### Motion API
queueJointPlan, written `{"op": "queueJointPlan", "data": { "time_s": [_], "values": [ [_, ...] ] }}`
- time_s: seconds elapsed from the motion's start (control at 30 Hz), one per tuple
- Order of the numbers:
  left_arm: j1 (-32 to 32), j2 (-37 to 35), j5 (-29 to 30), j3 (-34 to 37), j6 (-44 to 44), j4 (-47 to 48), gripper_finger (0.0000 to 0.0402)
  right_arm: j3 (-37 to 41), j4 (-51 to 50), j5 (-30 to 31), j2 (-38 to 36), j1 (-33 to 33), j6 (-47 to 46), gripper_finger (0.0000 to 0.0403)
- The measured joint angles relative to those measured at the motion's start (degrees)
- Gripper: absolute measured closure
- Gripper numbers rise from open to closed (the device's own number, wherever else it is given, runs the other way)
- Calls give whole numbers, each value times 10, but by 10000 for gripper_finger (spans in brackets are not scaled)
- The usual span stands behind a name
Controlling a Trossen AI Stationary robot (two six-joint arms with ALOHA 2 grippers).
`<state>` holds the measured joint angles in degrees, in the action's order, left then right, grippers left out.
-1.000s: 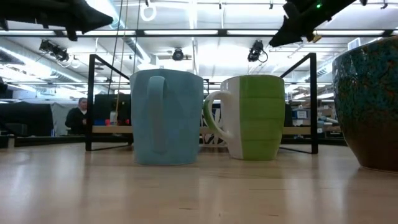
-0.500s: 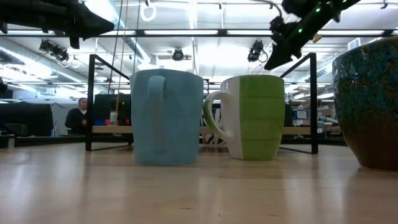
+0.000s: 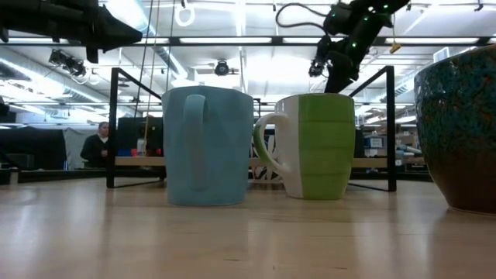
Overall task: Place coffee mugs
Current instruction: Put the blue mug on the shelf
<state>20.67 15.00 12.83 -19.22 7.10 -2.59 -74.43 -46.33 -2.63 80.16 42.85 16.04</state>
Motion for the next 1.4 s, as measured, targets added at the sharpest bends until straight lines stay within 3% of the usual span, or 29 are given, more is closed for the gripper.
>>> {"op": "queueJointPlan", "data": {
  "time_s": [0.27,0.63,0.87,1.2,1.4],
  "values": [
    [0,0,0,0,8,12,341,-26,-22,1,36,-5,28,228],
    [0,0,0,-20,-17,21,269,-27,-37,26,43,7,55,203],
    [0,0,0,-20,-24,22,267,-13,-11,-27,42,35,62,202],
    [0,5,0,-20,-32,13,267,6,1,-26,76,37,26,190],
    [0,31,0,-21,-38,-7,267,-27,-3,-30,129,31,21,190]
  ]
}}
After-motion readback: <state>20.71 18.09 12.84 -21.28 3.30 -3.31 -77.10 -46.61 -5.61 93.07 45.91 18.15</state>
